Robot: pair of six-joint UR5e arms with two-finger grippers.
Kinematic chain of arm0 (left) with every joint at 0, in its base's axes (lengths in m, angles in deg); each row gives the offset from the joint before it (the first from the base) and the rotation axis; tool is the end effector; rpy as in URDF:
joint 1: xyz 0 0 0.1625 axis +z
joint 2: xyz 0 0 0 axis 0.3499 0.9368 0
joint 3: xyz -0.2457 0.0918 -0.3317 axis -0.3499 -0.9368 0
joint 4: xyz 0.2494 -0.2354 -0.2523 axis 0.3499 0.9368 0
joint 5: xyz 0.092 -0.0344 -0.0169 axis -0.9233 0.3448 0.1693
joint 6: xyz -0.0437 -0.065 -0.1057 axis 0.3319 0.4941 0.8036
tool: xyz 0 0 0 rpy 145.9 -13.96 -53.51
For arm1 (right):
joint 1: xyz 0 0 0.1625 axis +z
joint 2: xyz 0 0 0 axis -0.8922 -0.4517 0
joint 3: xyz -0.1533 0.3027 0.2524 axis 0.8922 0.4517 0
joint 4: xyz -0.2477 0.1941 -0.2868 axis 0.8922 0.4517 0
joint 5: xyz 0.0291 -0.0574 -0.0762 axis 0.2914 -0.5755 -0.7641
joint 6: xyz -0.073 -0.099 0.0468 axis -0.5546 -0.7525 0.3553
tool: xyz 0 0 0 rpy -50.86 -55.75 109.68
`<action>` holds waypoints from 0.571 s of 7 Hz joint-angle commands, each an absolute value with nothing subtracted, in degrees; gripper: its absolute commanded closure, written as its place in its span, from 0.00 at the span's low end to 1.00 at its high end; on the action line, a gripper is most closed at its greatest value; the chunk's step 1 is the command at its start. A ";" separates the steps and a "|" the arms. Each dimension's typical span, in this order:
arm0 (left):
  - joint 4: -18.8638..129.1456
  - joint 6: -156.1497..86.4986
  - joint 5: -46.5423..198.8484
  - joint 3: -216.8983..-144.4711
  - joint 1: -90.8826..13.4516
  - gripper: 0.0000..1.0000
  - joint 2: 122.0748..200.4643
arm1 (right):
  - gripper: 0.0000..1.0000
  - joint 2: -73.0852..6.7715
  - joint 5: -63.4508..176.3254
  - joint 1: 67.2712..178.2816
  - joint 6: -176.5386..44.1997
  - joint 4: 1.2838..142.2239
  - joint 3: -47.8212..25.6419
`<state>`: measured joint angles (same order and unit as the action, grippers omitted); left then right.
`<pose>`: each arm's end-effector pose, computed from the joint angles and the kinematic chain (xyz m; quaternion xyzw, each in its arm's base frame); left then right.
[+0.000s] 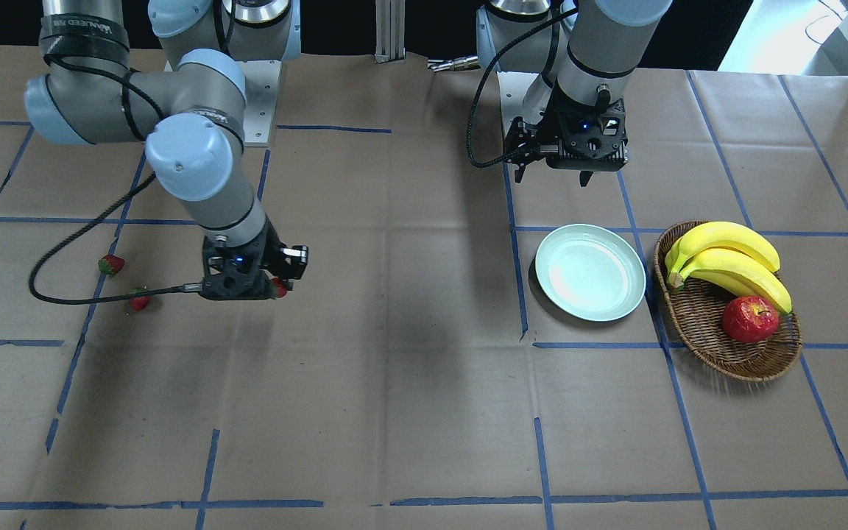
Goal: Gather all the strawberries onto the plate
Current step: 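Carry the strawberry with the right gripper toward the middle and release it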
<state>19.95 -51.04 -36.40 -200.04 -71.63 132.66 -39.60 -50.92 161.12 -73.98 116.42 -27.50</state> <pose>-0.1465 -0.4193 0.3653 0.0315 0.9992 0.0209 0.0091 0.2191 -0.5098 0.2188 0.0070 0.9987 0.0214 0.0468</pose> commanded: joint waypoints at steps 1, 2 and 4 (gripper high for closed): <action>19.98 -50.79 -36.35 -200.37 -71.63 0.00 134.02 | 0.95 -30.89 -50.17 171.56 -60.93 116.65 -18.51; 19.90 -50.61 -36.35 -200.80 -71.63 0.00 134.03 | 0.95 -27.80 -50.17 174.73 -57.74 116.65 -16.29; 18.59 -50.35 -36.26 -201.42 -71.63 0.00 134.38 | 0.94 -25.32 -50.35 175.64 -57.45 117.00 -16.62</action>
